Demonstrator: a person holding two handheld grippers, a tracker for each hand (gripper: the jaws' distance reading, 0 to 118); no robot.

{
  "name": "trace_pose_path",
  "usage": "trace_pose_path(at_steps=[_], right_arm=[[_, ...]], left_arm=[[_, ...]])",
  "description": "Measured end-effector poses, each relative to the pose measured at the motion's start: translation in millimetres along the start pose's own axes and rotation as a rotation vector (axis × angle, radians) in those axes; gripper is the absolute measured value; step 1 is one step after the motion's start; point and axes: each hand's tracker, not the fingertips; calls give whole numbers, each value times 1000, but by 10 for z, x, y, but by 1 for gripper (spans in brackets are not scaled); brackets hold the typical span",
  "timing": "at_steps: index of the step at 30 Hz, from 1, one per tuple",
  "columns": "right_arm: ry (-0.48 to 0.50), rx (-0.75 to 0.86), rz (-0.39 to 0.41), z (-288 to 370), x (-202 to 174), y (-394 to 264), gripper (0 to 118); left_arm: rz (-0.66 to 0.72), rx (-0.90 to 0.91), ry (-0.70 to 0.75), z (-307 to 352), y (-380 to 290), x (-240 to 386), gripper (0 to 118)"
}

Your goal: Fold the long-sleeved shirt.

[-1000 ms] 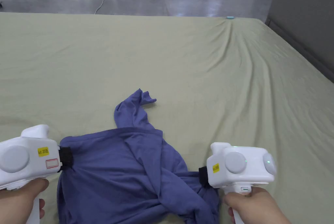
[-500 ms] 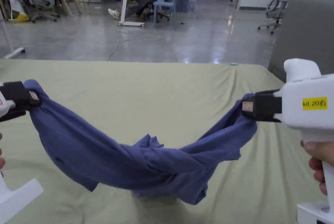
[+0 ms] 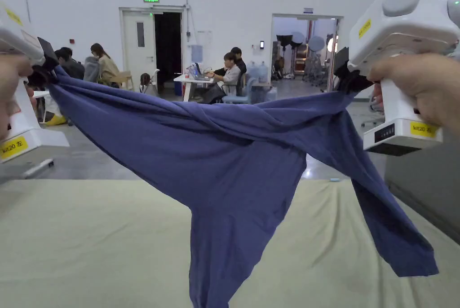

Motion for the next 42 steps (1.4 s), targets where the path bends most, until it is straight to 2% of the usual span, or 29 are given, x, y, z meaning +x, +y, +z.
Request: trace_pose_path(at_steps=[6, 10, 13, 17, 21, 24, 28, 32, 34, 38, 42], right_arm=[[-32, 31, -30, -217, -11, 255, 6], [-43, 11, -25, -529, 72, 38, 6], [-41, -95, -35, -956, 198, -381, 6], [-51, -235, -73, -1622, 418, -1241, 6], [-69, -385, -105, -2124, 620, -2211, 6], [-63, -471, -120, -2265, 760, -2829, 6], [-18, -488, -86, -1988, 934, -3383, 6], [24, -464, -44, -1242, 1083, -3800, 6], [44, -460, -13, -899, 1126, -4020, 6], [54, -485, -1, -278, 1194, -4533, 6], [41, -577, 21, 103, 1213, -5109, 6]], left_arm=[[37, 11, -37, -276, 88, 42, 0], [-28, -30, -50, -537, -136, 26, 0], [-72, -98, -24, -855, -560, -115, 0], [-103, -278, 37, -1398, -1463, -463, 0], [-71, -445, 78, -1770, -2446, -907, 0], [-45, -549, 116, -1873, -3093, -1212, 0], [-67, -605, 70, -1620, -3537, -1460, 0], [-187, -599, 5, -1000, -3709, -1601, 0], [-189, -602, -11, -662, -3806, -1708, 0], [-191, -664, -23, -91, -4101, -1954, 0], [-226, -722, -3, 422, -4493, -2182, 0]])
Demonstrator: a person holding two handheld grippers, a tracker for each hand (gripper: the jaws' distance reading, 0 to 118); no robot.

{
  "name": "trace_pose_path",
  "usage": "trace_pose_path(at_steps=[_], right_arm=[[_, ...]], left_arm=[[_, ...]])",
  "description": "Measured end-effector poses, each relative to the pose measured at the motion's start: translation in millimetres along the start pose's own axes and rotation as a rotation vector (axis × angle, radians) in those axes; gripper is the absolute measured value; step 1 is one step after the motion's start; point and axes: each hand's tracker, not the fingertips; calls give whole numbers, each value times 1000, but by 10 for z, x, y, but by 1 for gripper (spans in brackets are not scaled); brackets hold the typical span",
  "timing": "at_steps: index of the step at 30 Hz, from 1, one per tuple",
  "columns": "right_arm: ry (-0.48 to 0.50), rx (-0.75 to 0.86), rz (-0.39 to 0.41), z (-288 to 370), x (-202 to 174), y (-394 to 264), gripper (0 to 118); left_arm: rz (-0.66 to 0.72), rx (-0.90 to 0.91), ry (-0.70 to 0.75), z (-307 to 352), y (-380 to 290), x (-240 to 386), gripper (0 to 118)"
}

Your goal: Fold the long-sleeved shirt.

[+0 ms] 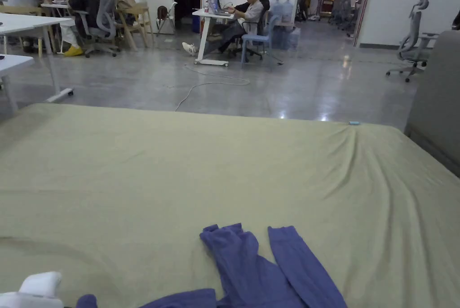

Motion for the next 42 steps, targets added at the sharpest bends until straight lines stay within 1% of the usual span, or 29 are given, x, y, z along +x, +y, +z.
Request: trace_pose_path(at_steps=[4, 7, 11, 14, 17, 18, 19, 20, 21, 22, 23, 24, 25, 26, 27, 28, 29, 30, 31, 32, 33, 34, 35, 36, 38, 40, 41, 42], right_arm=[[-15, -83, -10, -77, -19, -510, 6], [-24, -128, -8, -181, -20, -718, 6], [-59, -181, 19, -397, -28, -814, 6], [-67, -195, 13, -536, -26, -840, 6], [-75, -197, 8, -567, -44, -822, 11], [-75, -198, 12, -568, -30, -817, 11], [-77, -198, 16, -557, -25, -798, 17], [-75, -205, 20, -504, -23, -753, 19], [-69, -215, 23, -422, -32, -711, 29], [-93, -200, 50, -279, -36, -691, 50], [-124, -149, 77, -107, -70, -678, 79], [-140, -74, 100, 72, -101, -677, 104], [-134, 14, 106, 273, -138, -687, 106], [-128, 65, 114, 453, -171, -700, 106], [-125, 80, 111, 574, -202, -733, 106], [-121, 86, 96, 668, -237, -785, 106], [-109, 88, 82, 733, -269, -848, 106], [-95, 83, 69, 763, -283, -911, 105], [-85, 83, 53, 774, -317, -1005, 94], [-70, 105, 44, 787, -355, -1114, 63], [-59, 115, 46, 773, -392, -1205, 0], [-51, 81, 38, 688, -423, -1259, 0], [-41, 31, 1, 621, -453, -1355, 0], [-1, 27, -4, 577, -466, -1401, 0], [88, 16, -28, 541, -469, -1432, 0], [71, 4, -23, 470, -491, -1422, 0], [65, 2, -13, 470, -494, -1397, 0], [53, 7, -3, 481, -491, -1365, 0]], left_arm=[[28, -44, 15, -20, -480, -221, 0], [62, -65, 27, -2, -725, -328, 0], [119, -92, 27, -95, -908, -429, 0], [152, -82, 26, -187, -941, -477, 0], [168, -80, 30, -201, -948, -460, 0], [173, -80, 31, -197, -932, -460, 0], [188, -84, 37, -135, -906, -427, 4], [202, -77, 76, -47, -854, -390, 20], [217, -66, 101, 55, -807, -349, 69], [215, -12, 99, 207, -750, -311, 99], [227, 81, 57, 408, -751, -263, 113], [225, 158, 31, 586, -726, -210, 115], [230, 214, 20, 743, -735, -144, 115], [221, 252, 14, 861, -778, -68, 115], [205, 269, 11, 970, -853, -11, 115], [180, 237, 24, 1029, -941, 79, 115], [122, 169, 50, 1058, -1036, 172, 114], [69, 98, 70, 1041, -1156, 269, 105], [29, 77, 64, 955, -1278, 245, 77], [10, 69, 33, 936, -1419, 325, 26], [6, 34, 15, 892, -1532, 382, 0], [30, -29, -12, 851, -1639, 428, 0], [52, -65, -60, 847, -1741, 585, 0], [74, -69, -115, 818, -1743, 624, 0], [108, -30, -113, 770, -1617, 702, 0], [126, 36, -119, 725, -1349, 746, 0], [139, 79, -114, 671, -1179, 774, 11], [154, 119, -86, 605, -1020, 796, 67]])
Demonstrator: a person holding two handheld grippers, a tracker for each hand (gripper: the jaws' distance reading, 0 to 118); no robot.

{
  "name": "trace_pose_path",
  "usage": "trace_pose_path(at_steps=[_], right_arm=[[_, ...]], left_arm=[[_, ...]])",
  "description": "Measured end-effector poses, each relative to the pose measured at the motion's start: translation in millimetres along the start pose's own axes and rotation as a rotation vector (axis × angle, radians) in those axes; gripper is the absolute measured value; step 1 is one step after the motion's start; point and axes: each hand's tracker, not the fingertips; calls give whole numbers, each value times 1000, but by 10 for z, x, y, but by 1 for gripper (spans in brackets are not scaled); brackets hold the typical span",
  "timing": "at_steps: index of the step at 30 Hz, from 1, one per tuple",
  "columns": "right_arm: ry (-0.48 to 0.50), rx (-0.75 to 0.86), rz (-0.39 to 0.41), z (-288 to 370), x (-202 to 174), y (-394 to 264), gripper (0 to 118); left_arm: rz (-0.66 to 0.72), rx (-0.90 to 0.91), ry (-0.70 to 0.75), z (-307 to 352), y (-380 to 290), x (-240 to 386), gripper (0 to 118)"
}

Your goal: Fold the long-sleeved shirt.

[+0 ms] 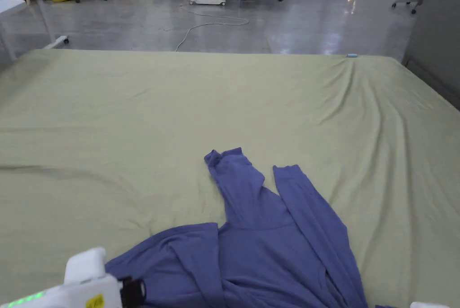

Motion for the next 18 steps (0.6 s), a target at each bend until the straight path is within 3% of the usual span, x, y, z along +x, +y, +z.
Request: trace_pose_path(at_steps=[1, 2, 3, 4, 9, 10, 12, 13, 14, 15, 16, 18], right_arm=[[-3, 3, 3, -18, 0, 17, 0], [-2, 5, 2, -41, 11, 39, 0], [2, 7, -3, -59, 22, 54, 0], [7, 6, -11, -14, 36, 70, 0], [-21, -3, -22, -73, 144, 164, 0], [-33, -12, -26, -107, 184, 189, 0], [-49, -32, -39, -138, 256, 238, 0], [-54, -39, -47, -170, 300, 265, 0], [-63, -48, -50, -209, 345, 299, 0], [-73, -55, -53, -236, 373, 331, 0], [-86, -61, -55, -254, 396, 364, 0], [-94, -67, -78, -347, 528, 483, 5]], left_arm=[[11, 26, 18, -148, 172, 22, 110], [-1, 4, 21, -385, 364, 59, 118], [-11, -39, 57, -541, 472, 65, 118], [-12, 28, 82, -693, 626, 66, 118], [-36, -180, 166, -1551, 793, 7, 117], [-63, -224, 205, -1705, 754, -13, 111], [-190, -295, 333, -1862, 605, -11, 79], [-270, -208, 281, -1798, 550, 41, 78], [-301, -193, 307, -1701, 573, 109, 69], [-315, -193, 285, -1630, 576, 147, 27], [-320, -181, 257, -1564, 581, 177, 0], [-285, -183, 216, -1428, 561, 207, 0]])
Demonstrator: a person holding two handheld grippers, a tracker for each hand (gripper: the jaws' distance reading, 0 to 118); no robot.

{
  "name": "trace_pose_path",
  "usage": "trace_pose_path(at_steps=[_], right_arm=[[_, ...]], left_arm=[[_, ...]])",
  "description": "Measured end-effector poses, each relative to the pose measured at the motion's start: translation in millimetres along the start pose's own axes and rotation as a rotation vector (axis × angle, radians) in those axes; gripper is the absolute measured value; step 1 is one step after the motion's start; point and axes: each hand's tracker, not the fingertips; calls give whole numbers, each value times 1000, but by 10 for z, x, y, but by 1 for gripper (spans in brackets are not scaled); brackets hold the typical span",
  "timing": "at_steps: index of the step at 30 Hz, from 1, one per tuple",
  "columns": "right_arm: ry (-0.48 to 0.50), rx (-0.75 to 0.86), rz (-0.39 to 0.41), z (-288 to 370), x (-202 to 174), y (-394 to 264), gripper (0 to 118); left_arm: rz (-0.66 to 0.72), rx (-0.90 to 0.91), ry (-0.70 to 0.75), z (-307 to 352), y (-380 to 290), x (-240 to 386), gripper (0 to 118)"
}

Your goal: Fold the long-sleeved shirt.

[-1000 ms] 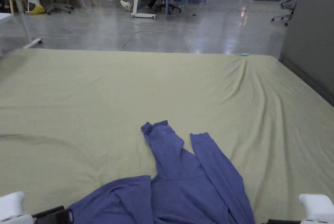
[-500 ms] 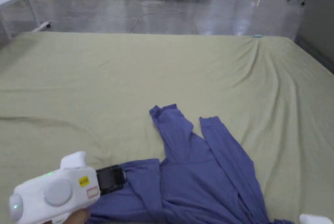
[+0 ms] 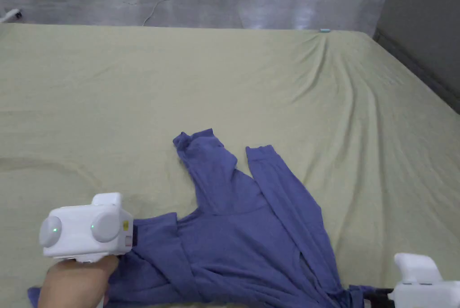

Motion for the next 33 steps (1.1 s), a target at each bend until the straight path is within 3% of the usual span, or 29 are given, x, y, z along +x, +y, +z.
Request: trace_pose_path(at_steps=[1, 3, 5, 7, 8, 9, 10, 11, 12, 13, 14, 18, 19, 23, 27, 30, 33], right_arm=[[13, -4, -42, -69, 78, 84, 34], [-25, -33, -105, -248, 173, 220, 118], [-27, -16, -86, -461, 242, 271, 115], [-44, -118, -127, -583, 238, 237, 113], [-38, -182, -135, -666, 235, 211, 100], [-9, -186, -119, -704, 227, 156, 55], [-9, -162, -114, -717, 208, 173, 40], [-72, -138, -88, -671, 158, 130, 32], [-52, -84, -59, -572, 128, 121, 8], [-39, -61, -23, -476, 93, 129, 8], [-84, -17, -24, -331, 46, 143, 8], [9, 91, -46, 183, 37, 269, 8], [65, 149, -37, 381, 18, 351, 8], [89, 303, 33, 1122, -201, 777, 8], [212, 473, 34, 1842, -311, 1468, 7], [197, 581, 82, 2345, -507, 2146, 7], [221, 623, 41, 2699, -663, 2860, 7]], left_arm=[[25, 19, -43, 78, 1, -16, 0], [71, 84, -70, 286, 2, -91, 0], [111, 172, -99, 591, -4, -178, 0], [139, 241, -138, 899, -55, -195, 0], [145, 253, -158, 1026, -91, -218, 0], [153, 277, -163, 1131, -131, -240, 0], [156, 294, -174, 1235, -183, -267, 0], [164, 304, -186, 1292, -222, -312, 0], [181, 312, -195, 1371, -275, -349, 0], [211, 334, -213, 1458, -329, -399, 0], [245, 349, -230, 1539, -369, -455, 0], [278, 411, -234, 1845, -262, -571, 0], [273, 447, -241, 1929, -155, -561, 0], [250, 539, -237, 2308, 208, -529, 0], [253, 641, -277, 2736, 815, -549, 0], [258, 726, -240, 3122, 1437, -612, 0], [308, 802, -280, 3458, 2032, -668, 0]])
